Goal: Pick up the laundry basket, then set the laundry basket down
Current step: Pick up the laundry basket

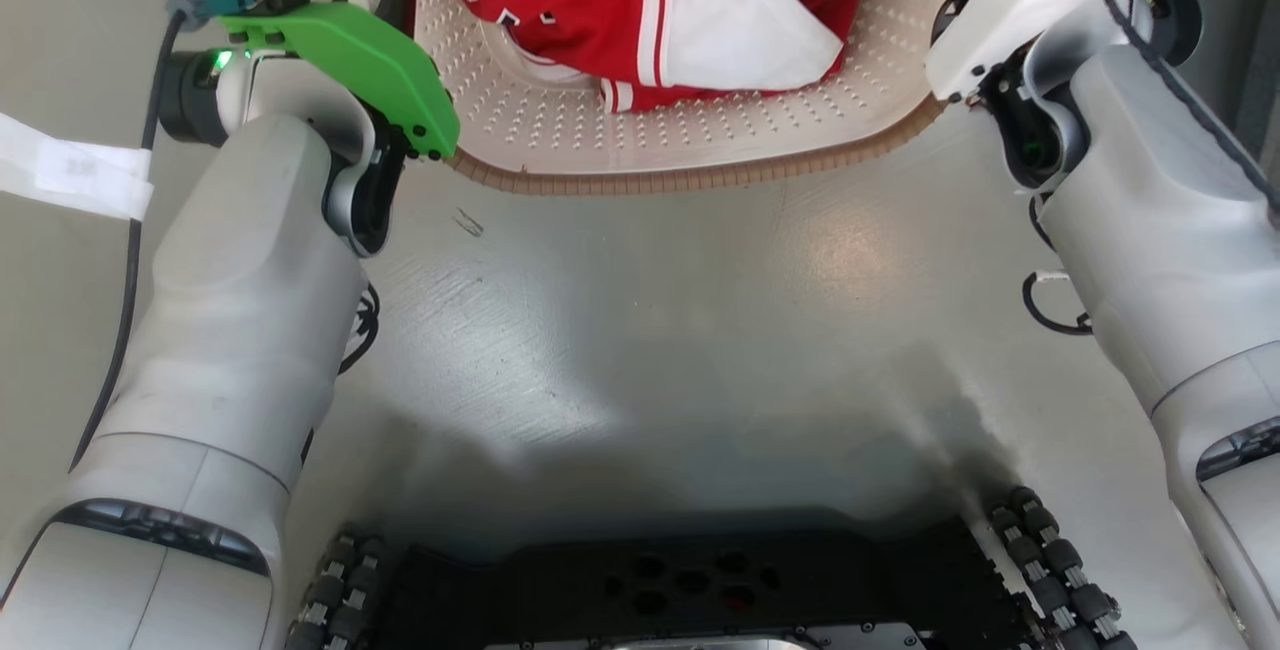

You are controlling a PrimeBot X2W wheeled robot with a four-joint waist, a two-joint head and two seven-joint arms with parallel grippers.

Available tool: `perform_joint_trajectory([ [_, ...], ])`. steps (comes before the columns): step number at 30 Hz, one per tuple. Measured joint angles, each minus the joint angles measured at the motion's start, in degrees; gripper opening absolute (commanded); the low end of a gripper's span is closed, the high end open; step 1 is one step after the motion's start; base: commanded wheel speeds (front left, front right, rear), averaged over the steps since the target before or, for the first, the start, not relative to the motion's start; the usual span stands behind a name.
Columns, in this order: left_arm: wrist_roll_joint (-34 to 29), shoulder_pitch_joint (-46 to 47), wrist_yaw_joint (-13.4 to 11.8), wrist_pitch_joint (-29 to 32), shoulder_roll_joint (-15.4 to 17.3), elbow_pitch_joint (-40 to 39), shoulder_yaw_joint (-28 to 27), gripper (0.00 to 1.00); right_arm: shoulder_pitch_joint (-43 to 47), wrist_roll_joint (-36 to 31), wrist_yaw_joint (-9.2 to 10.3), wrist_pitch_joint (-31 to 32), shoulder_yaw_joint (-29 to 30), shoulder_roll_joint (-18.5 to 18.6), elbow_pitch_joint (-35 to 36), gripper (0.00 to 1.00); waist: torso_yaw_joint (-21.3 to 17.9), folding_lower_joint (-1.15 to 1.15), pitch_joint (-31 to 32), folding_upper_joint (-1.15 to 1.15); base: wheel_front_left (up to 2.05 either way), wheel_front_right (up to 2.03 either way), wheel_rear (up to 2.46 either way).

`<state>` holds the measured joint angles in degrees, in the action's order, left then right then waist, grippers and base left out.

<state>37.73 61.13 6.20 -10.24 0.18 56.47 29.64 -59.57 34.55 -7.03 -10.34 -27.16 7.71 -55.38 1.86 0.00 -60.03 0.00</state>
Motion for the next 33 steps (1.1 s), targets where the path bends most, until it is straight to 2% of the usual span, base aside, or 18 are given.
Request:
perform_joint_trajectory([
  [9, 0.2, -0.4, 0.0, -0.8, 0.0, 3.2, 2.2, 0.00, 1.6, 1.8, 0.00, -1.3, -1.8, -1.0, -2.3, 0.00, -0.3, 0.00, 3.5, 0.00, 0.00, 0.00, 0.00],
  [21, 2.3, -4.7, 0.4, -0.4, 0.0, 6.2, 4.6, 0.00, 5.9, 5.4, 0.00, -1.1, -4.4, -2.4, -5.0, 0.00, -1.2, 0.00, 11.1, 0.00, 0.00, 0.00, 0.00],
  [33, 5.9, -8.7, 0.7, 3.3, -0.1, 8.1, 6.6, 0.00, 9.3, 9.1, 0.00, 3.9, -7.0, -3.2, -7.2, 0.00, -2.5, 0.00, 19.7, 0.00, 0.00, 0.00, 0.00],
])
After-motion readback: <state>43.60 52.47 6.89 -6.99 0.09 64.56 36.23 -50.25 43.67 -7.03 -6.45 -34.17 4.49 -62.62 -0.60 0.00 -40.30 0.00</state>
